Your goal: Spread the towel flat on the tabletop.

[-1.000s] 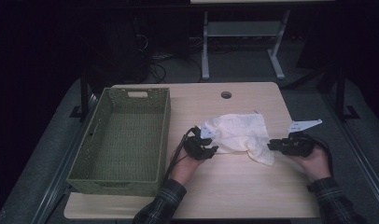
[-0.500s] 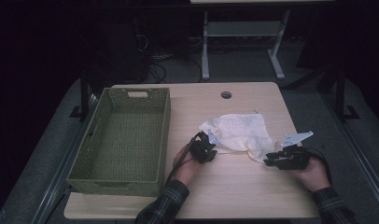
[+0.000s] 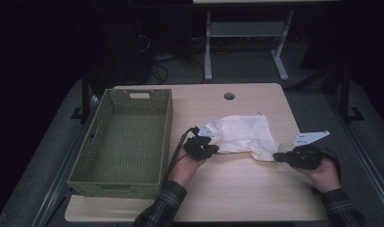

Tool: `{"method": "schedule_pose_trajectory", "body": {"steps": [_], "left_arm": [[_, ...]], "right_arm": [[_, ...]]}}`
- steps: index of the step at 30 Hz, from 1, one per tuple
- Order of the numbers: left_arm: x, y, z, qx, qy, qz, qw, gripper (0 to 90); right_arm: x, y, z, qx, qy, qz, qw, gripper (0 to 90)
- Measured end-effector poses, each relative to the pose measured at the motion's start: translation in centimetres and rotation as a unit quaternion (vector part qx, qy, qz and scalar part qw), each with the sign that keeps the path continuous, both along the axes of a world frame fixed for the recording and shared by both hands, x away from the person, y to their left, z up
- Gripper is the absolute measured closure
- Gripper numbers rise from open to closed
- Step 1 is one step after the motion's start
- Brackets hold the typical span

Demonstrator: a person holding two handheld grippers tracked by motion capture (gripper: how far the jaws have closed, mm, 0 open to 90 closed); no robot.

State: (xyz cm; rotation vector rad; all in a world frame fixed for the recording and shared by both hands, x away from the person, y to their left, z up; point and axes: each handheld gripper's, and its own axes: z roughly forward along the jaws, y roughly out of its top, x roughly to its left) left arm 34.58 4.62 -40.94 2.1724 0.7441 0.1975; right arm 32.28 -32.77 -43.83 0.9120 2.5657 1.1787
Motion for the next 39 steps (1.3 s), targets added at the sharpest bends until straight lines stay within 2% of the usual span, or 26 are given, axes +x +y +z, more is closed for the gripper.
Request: {"method": "schedule_pose_trajectory", "body": {"steps": [1,4,6,10,12,17,20,25,27,30,33,35,37,38,39], "left_arm": [[-0.1,0.2,0.5,-0.009,-0.002,0.000,1.0000,88.0],[-0.4,0.4,1.5,-0.022,-0.011,0.004,0.9997,88.0],[-0.2,0.3,1.4,-0.005,-0.013,0.006,0.9999,87.9],[0.9,0.0,-0.2,0.015,0.001,0.017,0.9997,87.8],[1.7,-0.4,-1.2,0.016,0.013,0.019,0.9996,87.6],[3.4,-1.6,-2.6,0.020,0.012,0.018,0.9996,87.4],[4.3,-2.4,-3.3,0.019,0.011,0.010,0.9997,87.1],[5.4,-3.7,-4.8,0.048,0.004,0.003,0.9988,84.9],[5.7,-4.0,-5.3,0.047,-0.004,0.006,0.9989,80.2],[5.7,-4.0,-4.8,0.046,-0.012,0.009,0.9989,70.1],[5.0,-3.4,-3.3,0.028,-0.021,0.015,0.9993,64.3],[4.3,-2.9,-2.2,0.020,-0.026,0.017,0.9993,63.4],[3.6,-2.3,-1.4,0.018,-0.024,0.019,0.9994,63.4],[3.2,-2.0,-1.1,0.019,-0.024,0.017,0.9994,63.8],[2.7,-1.7,-0.9,0.021,-0.022,0.017,0.9994,64.7]], "right_arm": [[0.0,-0.3,0.3,0.005,-0.012,0.002,0.9999,87.2],[-0.3,-1.1,1.1,0.025,-0.020,-0.004,0.9995,87.3],[-0.2,-1.3,1.2,0.025,-0.021,-0.006,0.9995,87.3],[0.2,-1.0,0.4,0.004,-0.011,-0.008,0.9999,87.2],[0.5,-1.0,0.0,-0.010,-0.006,-0.012,0.9999,87.2],[1.2,-1.4,-0.9,-0.024,0.012,-0.033,0.9991,87.2],[1.5,-1.6,-1.3,-0.028,0.018,-0.035,0.9988,87.1],[1.6,-1.5,-1.7,-0.040,0.022,-0.036,0.9983,86.7],[1.7,-1.4,-1.8,-0.048,0.024,-0.036,0.9979,86.7],[1.7,-1.2,-2.1,-0.057,0.024,-0.034,0.9975,86.5],[1.6,-1.3,-2.0,-0.056,0.021,-0.034,0.9976,86.0],[1.6,-1.5,-1.9,-0.048,0.019,-0.034,0.9981,83.9],[1.5,-1.7,-1.8,-0.038,0.021,-0.032,0.9986,82.1],[1.6,-1.8,-1.8,-0.033,0.014,-0.027,0.9990,81.1],[1.4,-1.9,-1.6,-0.026,0.020,-0.032,0.9989,80.4]]}}
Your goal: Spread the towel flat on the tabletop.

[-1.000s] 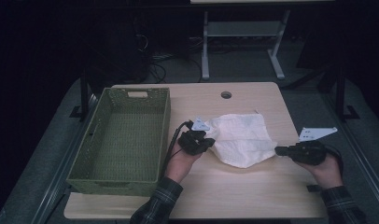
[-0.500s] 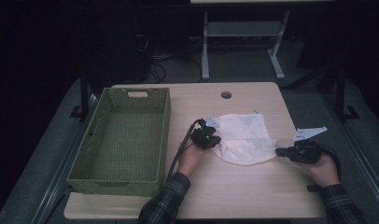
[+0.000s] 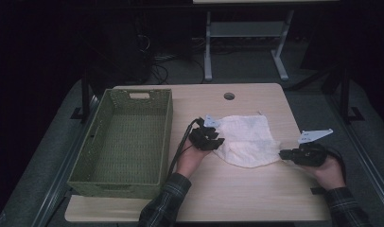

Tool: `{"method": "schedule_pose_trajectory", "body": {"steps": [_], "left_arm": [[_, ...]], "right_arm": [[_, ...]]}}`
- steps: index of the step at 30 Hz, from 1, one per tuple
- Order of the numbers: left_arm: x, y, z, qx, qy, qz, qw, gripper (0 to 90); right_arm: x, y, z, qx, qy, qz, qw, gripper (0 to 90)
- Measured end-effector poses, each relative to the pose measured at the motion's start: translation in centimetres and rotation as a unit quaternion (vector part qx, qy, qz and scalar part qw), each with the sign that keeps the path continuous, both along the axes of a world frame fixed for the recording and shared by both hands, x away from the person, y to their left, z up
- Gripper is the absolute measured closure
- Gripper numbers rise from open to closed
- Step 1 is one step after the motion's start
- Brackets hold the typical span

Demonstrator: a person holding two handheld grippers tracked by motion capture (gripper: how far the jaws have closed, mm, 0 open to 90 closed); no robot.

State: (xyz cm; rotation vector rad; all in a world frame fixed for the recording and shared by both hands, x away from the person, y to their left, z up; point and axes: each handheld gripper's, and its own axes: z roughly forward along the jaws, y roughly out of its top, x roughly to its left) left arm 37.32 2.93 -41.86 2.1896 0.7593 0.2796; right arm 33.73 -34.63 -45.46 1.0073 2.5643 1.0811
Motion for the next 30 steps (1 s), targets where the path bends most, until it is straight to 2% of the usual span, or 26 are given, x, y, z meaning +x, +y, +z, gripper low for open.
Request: {"method": "schedule_pose_trajectory", "body": {"steps": [3,4,7,9,11,13,16,21,25,26,27,30], "left_arm": [[-1.3,0.6,-0.1,0.008,0.011,-0.006,0.9999,68.4],[-1.6,0.6,-0.2,0.019,0.010,-0.009,0.9997,69.3],[-1.8,0.5,-1.0,0.038,0.015,-0.010,0.9991,69.8],[-1.6,0.1,-1.9,0.043,0.023,-0.008,0.9988,69.7],[-1.3,-0.3,-2.5,0.049,0.021,-0.007,0.9985,69.5],[-0.9,-0.6,-3.1,0.068,0.017,-0.002,0.9976,67.1],[-0.4,-0.8,-4.0,0.080,0.019,0.012,0.9966,63.8],[0.0,-0.8,-4.3,0.072,0.016,0.028,0.9969,61.8],[0.3,-0.8,-4.4,0.067,0.019,0.029,0.9971,61.9],[0.4,-0.8,-4.5,0.060,0.024,0.030,0.9975,63.3],[0.5,-0.8,-4.5,0.061,0.025,0.027,0.9975,66.0],[0.5,-0.8,-4.4,0.059,0.036,0.019,0.9975,75.2]], "right_arm": [[-0.2,-0.2,0.2,0.012,-0.003,-0.001,0.9999,78.4],[-0.2,-0.3,0.3,0.014,-0.005,0.002,0.9999,77.6],[-0.2,-0.4,0.4,0.018,-0.009,0.003,0.9998,77.0],[-0.3,-0.2,0.4,0.019,-0.004,0.001,0.9998,75.4],[-0.2,-0.2,0.3,0.016,-0.008,0.007,0.9998,75.1],[-0.2,-0.1,0.2,0.017,-0.005,0.006,0.9998,74.0],[-0.2,-0.1,0.2,0.017,-0.002,0.002,0.9999,72.6],[-0.2,-0.2,0.1,0.018,-0.003,0.005,0.9998,71.1],[-0.3,-0.3,0.1,0.019,0.004,0.005,0.9998,70.8],[-0.4,-0.3,0.1,0.021,0.006,0.006,0.9998,70.7],[-0.5,-0.5,0.2,0.021,0.001,0.010,0.9997,70.4],[-0.8,-0.6,0.2,0.024,0.006,0.010,0.9996,69.3]]}}
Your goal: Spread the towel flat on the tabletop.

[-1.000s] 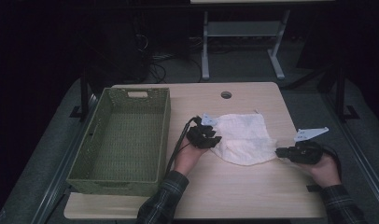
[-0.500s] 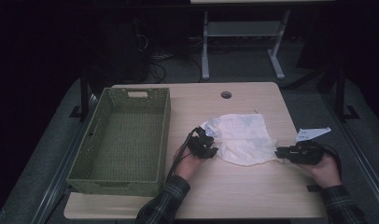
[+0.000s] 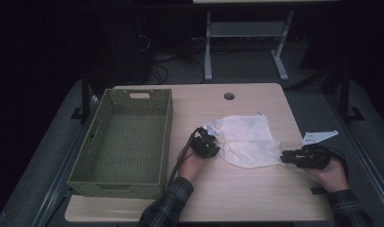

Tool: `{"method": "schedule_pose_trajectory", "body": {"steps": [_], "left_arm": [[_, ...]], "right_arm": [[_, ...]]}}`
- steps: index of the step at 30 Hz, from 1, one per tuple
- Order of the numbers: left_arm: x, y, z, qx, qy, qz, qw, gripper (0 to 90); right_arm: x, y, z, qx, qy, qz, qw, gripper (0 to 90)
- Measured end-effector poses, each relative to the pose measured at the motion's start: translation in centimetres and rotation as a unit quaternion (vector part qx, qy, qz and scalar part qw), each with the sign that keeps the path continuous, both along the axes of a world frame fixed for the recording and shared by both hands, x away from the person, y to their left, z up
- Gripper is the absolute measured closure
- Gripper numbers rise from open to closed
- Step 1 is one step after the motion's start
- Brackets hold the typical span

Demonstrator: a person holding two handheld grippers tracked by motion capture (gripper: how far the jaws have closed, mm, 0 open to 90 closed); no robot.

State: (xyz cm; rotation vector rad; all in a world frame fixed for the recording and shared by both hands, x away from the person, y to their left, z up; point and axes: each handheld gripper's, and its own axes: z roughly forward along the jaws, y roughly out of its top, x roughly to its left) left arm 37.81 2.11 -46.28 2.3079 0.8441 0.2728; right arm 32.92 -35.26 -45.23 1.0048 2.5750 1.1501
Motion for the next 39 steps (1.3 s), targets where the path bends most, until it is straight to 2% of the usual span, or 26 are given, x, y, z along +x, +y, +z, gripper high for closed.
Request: {"method": "schedule_pose_trajectory", "body": {"steps": [3,9,13,18,24,28,31,34,36,39], "left_arm": [[-0.1,-0.1,0.1,0.007,0.003,-0.009,0.9999,81.4],[-1.0,0.3,1.2,-0.018,0.015,-0.006,0.9997,84.0],[-2.0,1.0,2.1,-0.039,0.020,-0.007,0.9990,84.2],[-3.2,1.8,3.4,-0.056,0.015,-0.007,0.9983,84.6],[-5.5,2.5,3.7,-0.052,0.021,-0.001,0.9984,84.7],[-6.9,2.9,3.6,-0.048,0.026,0.000,0.9985,84.7],[-7.9,3.2,3.7,-0.049,0.026,0.001,0.9985,84.7],[-8.8,3.4,3.6,-0.048,0.033,0.001,0.9983,84.8],[-9.5,3.5,3.5,-0.039,0.034,-0.001,0.9987,84.8],[-10.2,4.0,3.5,-0.038,0.037,0.001,0.9986,84.8]], "right_arm": [[-0.1,0.0,-0.5,-0.007,0.009,0.005,0.9999,69.1],[0.1,0.6,-1.3,-0.040,0.023,0.011,0.9989,71.5],[0.2,0.5,-1.2,-0.042,0.028,0.006,0.9987,84.0],[-0.1,0.4,-0.8,-0.036,0.017,0.017,0.9991,86.4],[-0.7,0.9,0.2,-0.019,0.004,0.028,0.9994,86.6],[-1.3,1.1,0.2,-0.016,0.006,0.040,0.9991,86.6],[-2.3,0.8,0.3,-0.014,0.005,0.041,0.9991,86.6],[-3.4,0.4,0.6,-0.003,0.004,0.040,0.9992,86.7],[-4.0,0.3,0.6,-0.003,0.003,0.041,0.9991,86.7],[-4.8,0.3,0.6,-0.003,0.005,0.049,0.9988,86.7]]}}
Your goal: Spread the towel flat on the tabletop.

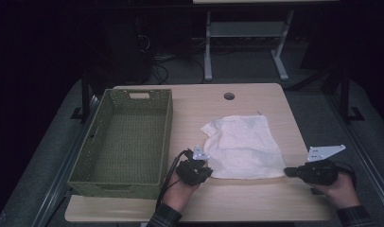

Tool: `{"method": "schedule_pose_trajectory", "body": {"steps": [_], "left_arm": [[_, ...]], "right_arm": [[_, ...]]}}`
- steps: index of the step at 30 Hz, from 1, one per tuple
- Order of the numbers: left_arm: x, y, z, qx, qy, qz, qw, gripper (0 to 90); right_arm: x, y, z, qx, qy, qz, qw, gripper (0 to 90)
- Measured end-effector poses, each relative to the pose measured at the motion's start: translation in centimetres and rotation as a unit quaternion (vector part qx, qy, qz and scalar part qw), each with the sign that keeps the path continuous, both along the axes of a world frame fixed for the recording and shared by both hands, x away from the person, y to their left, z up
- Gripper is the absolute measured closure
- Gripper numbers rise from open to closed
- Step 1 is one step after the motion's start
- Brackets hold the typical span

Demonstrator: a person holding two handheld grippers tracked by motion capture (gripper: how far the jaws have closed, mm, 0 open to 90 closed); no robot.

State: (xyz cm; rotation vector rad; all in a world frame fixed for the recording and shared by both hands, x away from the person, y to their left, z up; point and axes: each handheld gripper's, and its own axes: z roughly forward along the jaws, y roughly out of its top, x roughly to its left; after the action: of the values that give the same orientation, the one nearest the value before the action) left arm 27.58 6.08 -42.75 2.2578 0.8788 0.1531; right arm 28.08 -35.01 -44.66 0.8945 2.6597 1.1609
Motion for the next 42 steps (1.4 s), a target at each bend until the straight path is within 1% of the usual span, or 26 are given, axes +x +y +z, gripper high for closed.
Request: {"method": "schedule_pose_trajectory", "body": {"steps": [1,2,3,5,6,9,12,14,16,17,18,19,20,22,25,27,29,31,32,33,36,37,39,40,41,42], "left_arm": [[0.0,0.0,0.0,0.000,0.000,0.000,1.0000,84.8],[-0.5,0.2,0.0,-0.003,0.004,0.001,1.0000,84.8],[-0.7,0.3,0.0,-0.003,0.006,0.000,1.0000,84.8],[-1.2,0.3,-0.3,-0.001,0.012,-0.003,0.9999,84.7],[-1.5,0.2,-0.5,-0.002,0.018,-0.002,0.9998,84.7],[-2.2,0.1,-1.1,0.013,0.030,-0.011,0.9994,84.7],[-2.9,0.2,-1.5,0.013,0.038,-0.012,0.9991,84.5],[-3.1,0.3,-1.5,0.013,0.040,-0.012,0.9991,84.2],[-3.1,0.2,-1.5,0.010,0.035,-0.013,0.9992,83.4],[-3.0,0.2,-1.4,0.009,0.031,-0.012,0.9994,80.6],[-2.9,0.1,-1.3,0.010,0.026,-0.008,0.9996,75.9],[-2.8,0.1,-1.3,0.010,0.023,-0.008,0.9996,72.8],[-2.7,0.0,-1.1,0.008,0.018,-0.007,0.9998,70.7],[-2.3,-0.1,-0.9,0.003,0.009,-0.001,1.0000,65.6],[-1.5,-0.3,-0.4,-0.002,-0.003,0.003,1.0000,62.6],[-0.8,-0.7,-0.1,0.001,-0.011,0.003,0.9999,62.7],[0.1,-1.0,0.0,0.001,-0.016,0.005,0.9999,64.3],[0.8,-1.3,0.1,-0.004,-0.020,0.009,0.9998,68.0],[1.3,-1.4,0.3,-0.005,-0.023,0.008,0.9997,71.5],[1.9,-1.6,0.5,-0.004,-0.027,0.009,0.9996,72.9],[3.6,-2.0,0.7,-0.003,-0.036,0.017,0.9992,73.6],[4.3,-2.1,0.7,0.004,-0.040,0.020,0.9990,73.6],[5.2,-2.3,0.7,0.007,-0.046,0.022,0.9987,73.5],[5.7,-2.4,0.6,0.015,-0.051,0.024,0.9983,73.6],[6.4,-2.5,0.6,0.017,-0.054,0.027,0.9980,73.5],[6.8,-2.6,0.6,0.017,-0.053,0.030,0.9980,73.5]], "right_arm": [[0.0,0.0,0.0,0.000,0.000,0.000,1.0000,86.7],[-0.3,0.0,0.0,-0.001,-0.001,0.003,1.0000,86.7],[-0.7,0.1,0.0,-0.001,0.001,0.005,1.0000,86.7],[-1.1,0.2,-0.1,-0.005,0.002,0.008,1.0000,86.6],[-1.2,0.2,-0.2,-0.007,0.002,0.010,0.9999,86.7],[-1.8,0.3,-0.5,-0.011,0.009,0.018,0.9997,86.7],[-2.5,0.3,-0.8,-0.012,0.017,0.024,0.9995,86.7],[-3.0,0.2,-1.0,-0.012,0.022,0.027,0.9993,86.6],[-3.3,0.2,-1.1,-0.011,0.024,0.029,0.9992,86.1],[-3.3,0.2,-1.1,-0.011,0.023,0.030,0.9992,85.4],[-3.3,0.2,-1.0,-0.011,0.019,0.029,0.9993,83.1],[-3.2,0.2,-0.9,-0.007,0.017,0.029,0.9994,79.7],[-3.2,0.2,-0.8,-0.003,0.015,0.028,0.9995,78.3],[-2.9,0.2,-0.7,0.001,0.012,0.027,0.9996,74.9],[-2.3,0.3,-0.5,0.002,0.006,0.021,0.9998,71.6],[-1.7,0.4,-0.4,0.005,0.000,0.013,0.9999,69.1],[-1.1,0.6,-0.2,0.001,-0.005,0.003,1.0000,68.9],[-0.4,0.7,-0.2,0.003,-0.010,-0.005,0.9999,68.9],[0.0,0.8,-0.2,0.006,-0.010,-0.004,0.9999,69.0],[0.4,1.0,-0.1,0.006,-0.013,-0.008,0.9999,69.1],[1.5,1.6,0.1,0.000,-0.020,-0.015,0.9997,69.1],[2.0,1.7,0.2,0.000,-0.024,-0.016,0.9996,69.0],[2.9,1.8,0.4,0.001,-0.030,-0.019,0.9994,69.0],[3.4,1.9,0.6,0.002,-0.032,-0.021,0.9993,69.1],[3.8,2.0,0.6,0.004,-0.033,-0.023,0.9992,69.0],[4.5,2.1,0.7,0.005,-0.036,-0.024,0.9990,69.0]]}}
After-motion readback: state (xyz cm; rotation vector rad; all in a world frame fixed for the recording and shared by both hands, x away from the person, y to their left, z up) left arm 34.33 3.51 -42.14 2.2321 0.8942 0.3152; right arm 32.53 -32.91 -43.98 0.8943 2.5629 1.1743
